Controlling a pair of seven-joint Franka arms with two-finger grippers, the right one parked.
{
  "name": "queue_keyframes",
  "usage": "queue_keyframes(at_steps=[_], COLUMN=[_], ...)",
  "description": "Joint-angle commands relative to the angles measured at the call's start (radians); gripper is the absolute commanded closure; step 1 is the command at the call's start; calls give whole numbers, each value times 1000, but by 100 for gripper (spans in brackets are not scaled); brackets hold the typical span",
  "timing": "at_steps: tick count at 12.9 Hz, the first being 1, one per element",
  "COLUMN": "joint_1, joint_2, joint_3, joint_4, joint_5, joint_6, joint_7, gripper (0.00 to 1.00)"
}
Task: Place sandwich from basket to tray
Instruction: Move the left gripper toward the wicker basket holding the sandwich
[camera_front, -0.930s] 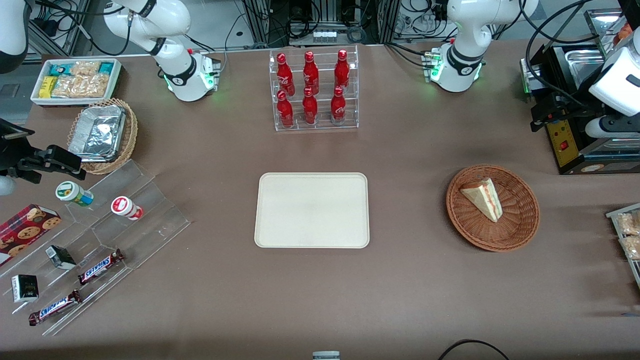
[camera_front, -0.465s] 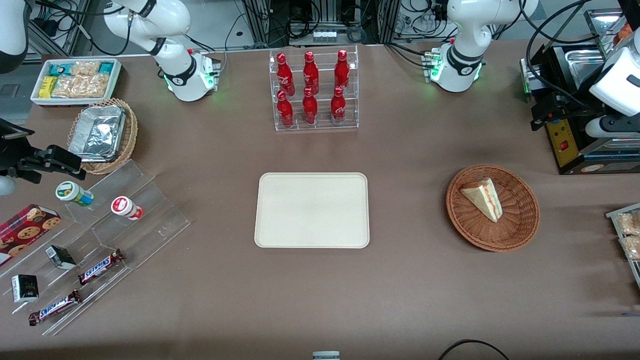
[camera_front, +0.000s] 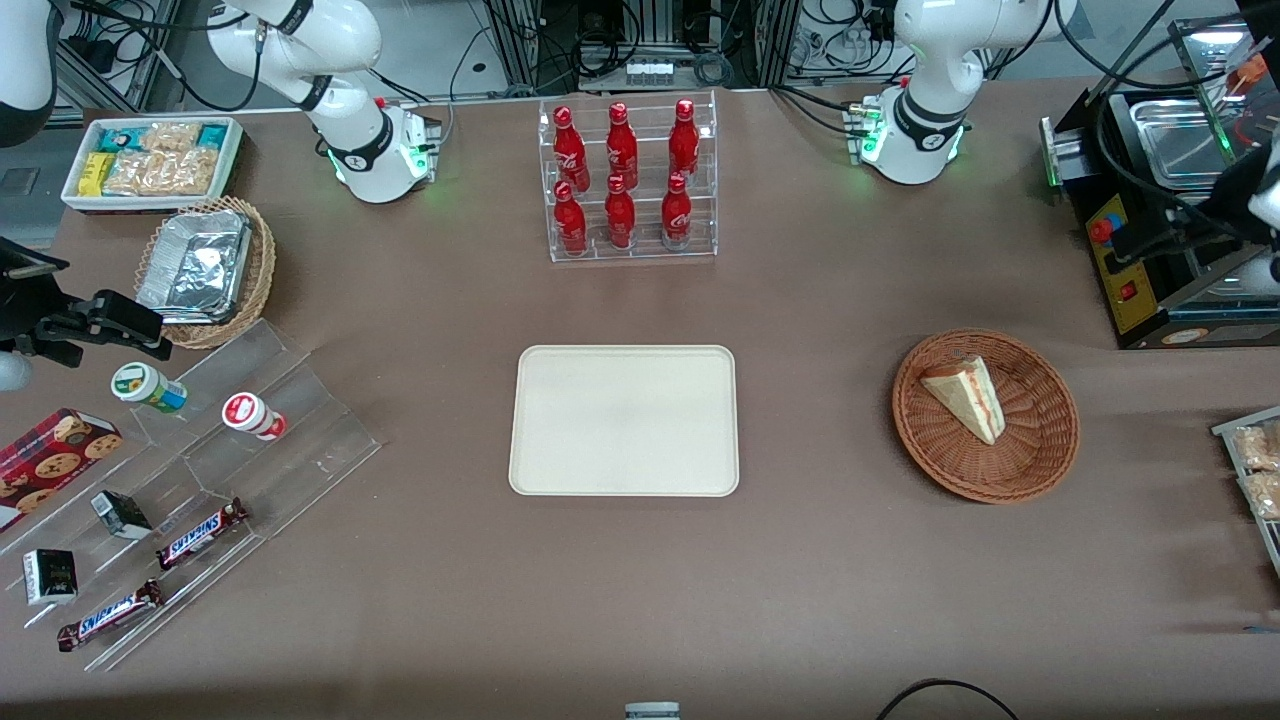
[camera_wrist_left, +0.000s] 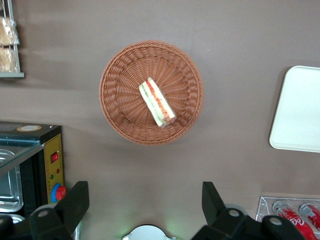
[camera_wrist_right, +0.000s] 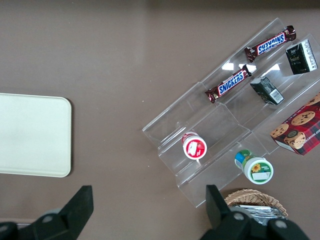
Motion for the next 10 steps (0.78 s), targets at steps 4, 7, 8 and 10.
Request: queue_keyframes(at_steps=[4,7,8,10], joint_1=[22,37,36,19], joint_2=[107,165,197,244], joint_3=[4,3,4,2], joint_4=[-131,-234,-257,-326], joint_5=[-3,-13,-8,-3], joint_6=[201,353,396,512], joint_7=[-90,-176,-252,-399], gripper=[0,0,0,0])
